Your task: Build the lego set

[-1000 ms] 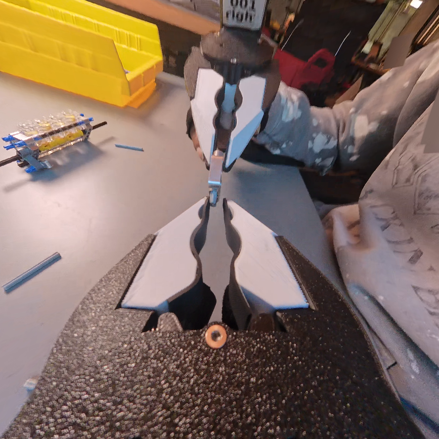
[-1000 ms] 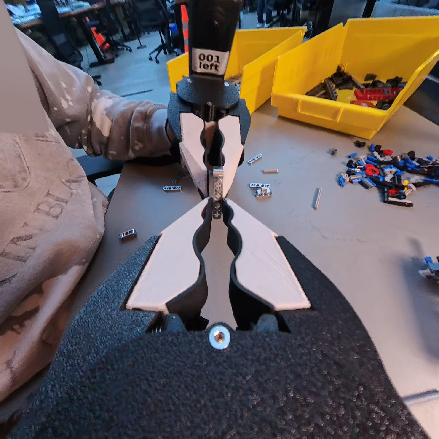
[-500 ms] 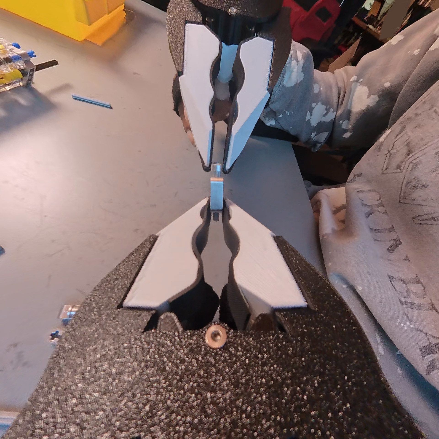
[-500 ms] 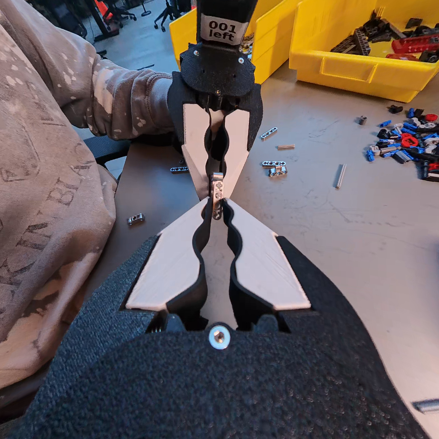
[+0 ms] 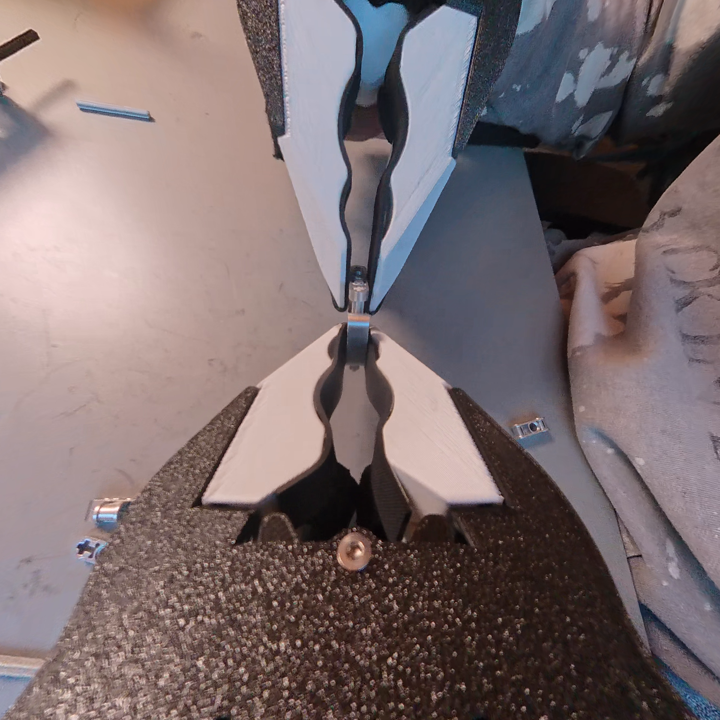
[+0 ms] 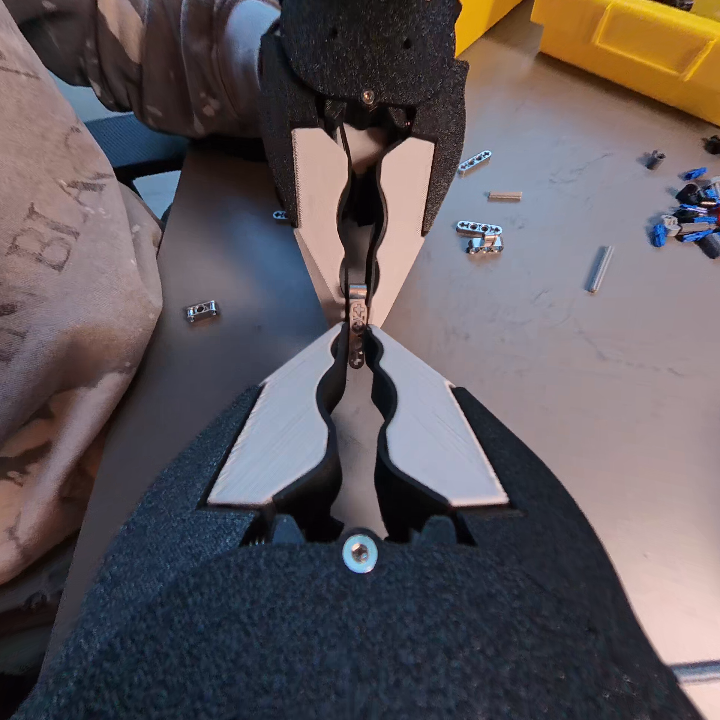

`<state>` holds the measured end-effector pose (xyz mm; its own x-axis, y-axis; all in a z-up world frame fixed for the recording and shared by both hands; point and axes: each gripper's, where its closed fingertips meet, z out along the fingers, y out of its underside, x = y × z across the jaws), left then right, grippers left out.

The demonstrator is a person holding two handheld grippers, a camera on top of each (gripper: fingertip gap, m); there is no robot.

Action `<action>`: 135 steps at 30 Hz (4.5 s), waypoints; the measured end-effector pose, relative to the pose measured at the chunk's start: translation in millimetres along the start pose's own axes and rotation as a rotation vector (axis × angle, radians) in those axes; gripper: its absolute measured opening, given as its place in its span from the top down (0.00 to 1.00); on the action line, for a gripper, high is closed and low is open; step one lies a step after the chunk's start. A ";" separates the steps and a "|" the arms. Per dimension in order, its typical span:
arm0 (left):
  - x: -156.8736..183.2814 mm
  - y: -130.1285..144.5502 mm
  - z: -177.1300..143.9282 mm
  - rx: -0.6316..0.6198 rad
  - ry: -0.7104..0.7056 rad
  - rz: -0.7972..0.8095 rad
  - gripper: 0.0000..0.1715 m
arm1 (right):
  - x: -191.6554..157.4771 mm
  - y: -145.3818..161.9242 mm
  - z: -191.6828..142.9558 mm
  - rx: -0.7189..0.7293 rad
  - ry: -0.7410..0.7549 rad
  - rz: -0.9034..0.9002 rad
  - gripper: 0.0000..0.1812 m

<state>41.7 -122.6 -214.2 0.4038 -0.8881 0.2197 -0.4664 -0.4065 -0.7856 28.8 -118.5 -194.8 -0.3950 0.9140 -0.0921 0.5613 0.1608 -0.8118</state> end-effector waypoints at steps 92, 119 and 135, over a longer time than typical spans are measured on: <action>-17.5 -65.3 -42.8 0.613 0.444 -0.797 0.97 | 40.7 -47.9 -15.6 0.171 0.487 -0.314 0.79; -25.8 -76.6 -62.4 0.789 0.464 -0.827 0.97 | 47.7 -63.5 -37.7 0.251 0.596 -0.350 0.86; -33.3 -73.5 -59.5 0.794 0.381 -0.820 0.97 | 52.1 -60.4 -30.8 0.231 0.596 -0.345 0.88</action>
<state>15.7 -75.9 -129.4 0.0327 -0.4884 0.8720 0.4890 -0.7531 -0.4401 -3.2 -69.1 -132.8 -0.0215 0.8835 0.4679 0.2820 0.4543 -0.8450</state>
